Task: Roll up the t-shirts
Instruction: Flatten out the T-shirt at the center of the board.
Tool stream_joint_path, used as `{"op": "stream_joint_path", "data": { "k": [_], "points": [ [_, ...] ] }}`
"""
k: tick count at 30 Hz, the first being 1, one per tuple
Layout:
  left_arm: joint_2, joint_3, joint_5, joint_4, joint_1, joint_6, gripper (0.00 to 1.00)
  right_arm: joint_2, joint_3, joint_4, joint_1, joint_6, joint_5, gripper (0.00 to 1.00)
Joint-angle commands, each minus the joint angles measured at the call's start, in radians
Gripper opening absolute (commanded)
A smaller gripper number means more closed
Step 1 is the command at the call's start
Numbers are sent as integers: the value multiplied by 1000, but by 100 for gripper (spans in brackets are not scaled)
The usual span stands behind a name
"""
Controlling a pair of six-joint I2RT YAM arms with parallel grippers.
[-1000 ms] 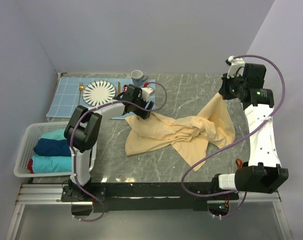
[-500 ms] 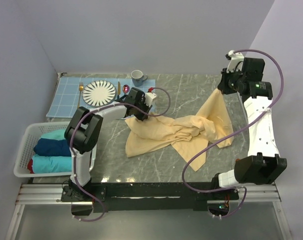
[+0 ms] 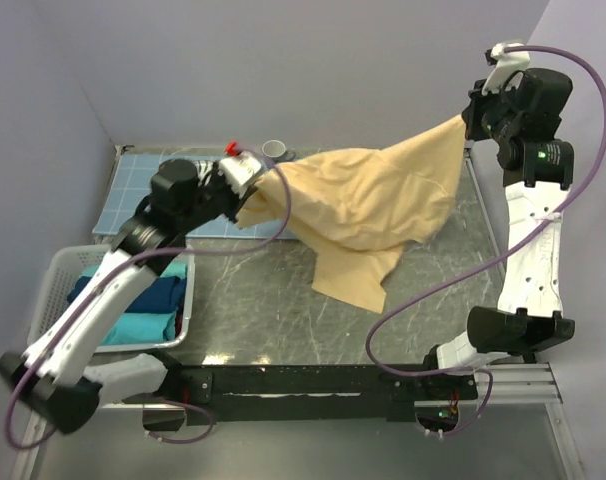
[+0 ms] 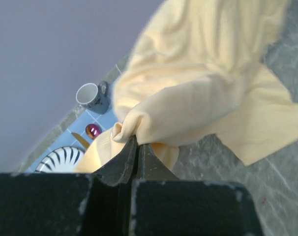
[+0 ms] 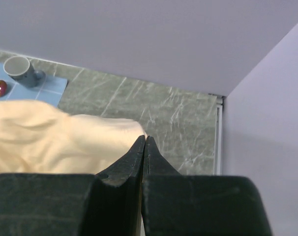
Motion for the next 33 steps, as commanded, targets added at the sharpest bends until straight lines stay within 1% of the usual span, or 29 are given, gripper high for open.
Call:
{"op": "stream_joint_path", "data": {
  "k": [1,2,3,5,6,7,9,11,12,13,14,15,16,17,18,19,20,21,22,24,25,27,30,31,33],
  "points": [
    [-129,-122,53,-253,2,101,2,-78,-20,-20,-8,6,12,0],
    [-149,-139,59,-281,2,104,3,-101,-48,-28,-6,0,10,0],
    [-168,-159,94,-351,2,107,8,-127,-77,-41,-6,-8,12,0],
    [-205,-168,134,-415,0,126,15,-204,-174,-54,-6,-35,19,0],
    [-212,-168,154,-455,0,121,30,-228,-206,-66,-6,-45,25,0],
    [-226,-165,163,-477,-1,106,38,-271,-265,-72,-6,-72,37,0],
    [-236,-161,168,-505,-1,94,52,-311,-325,-95,-8,-113,36,0],
    [-245,-173,105,-476,-1,60,60,-382,-460,-89,-6,-202,36,0],
    [-240,-186,58,-435,0,41,69,-405,-517,-75,-6,-236,41,0],
    [-233,-203,-31,-336,0,9,73,-450,-633,-59,-6,-297,56,0],
    [-214,-225,-71,-281,0,0,75,-469,-690,-36,-6,-315,100,0],
    [-147,-222,-91,-246,2,-5,76,-484,-780,12,-8,-328,120,0],
    [-103,-211,-99,-223,8,-26,75,-491,-809,17,-11,-360,128,0],
    [-52,-167,-89,-203,10,-43,74,-486,-824,12,-6,-373,128,0],
    [49,-144,-79,-198,16,-63,73,-480,-841,8,-8,-371,130,0],
    [100,-129,-81,-189,20,-116,71,-462,-844,5,-6,-359,130,0],
    [150,-87,-94,-193,23,-138,69,-452,-843,-2,-9,-355,124,0],
    [230,-78,-102,-177,30,-161,67,-442,-832,-9,-6,-349,105,0],
    [260,-76,-116,-152,48,-211,67,-423,-824,-12,-6,-333,98,0],
    [330,-82,-128,-76,71,-239,66,-399,-791,-28,-6,-319,85,0],
    [350,-82,-125,-63,94,-236,66,-371,-781,-29,-6,-301,84,0],
    [420,-61,-139,-63,115,-226,65,-350,-759,-38,-6,-292,78,0],
    [508,-10,-157,-83,178,-238,64,-319,-746,-32,-6,-273,67,0],
    [522,0,-156,-86,209,-245,64,-307,-743,-31,-6,-263,62,0],
    [557,22,-147,-80,227,-238,64,-296,-732,-28,-8,-252,58,0]
  ]
}}
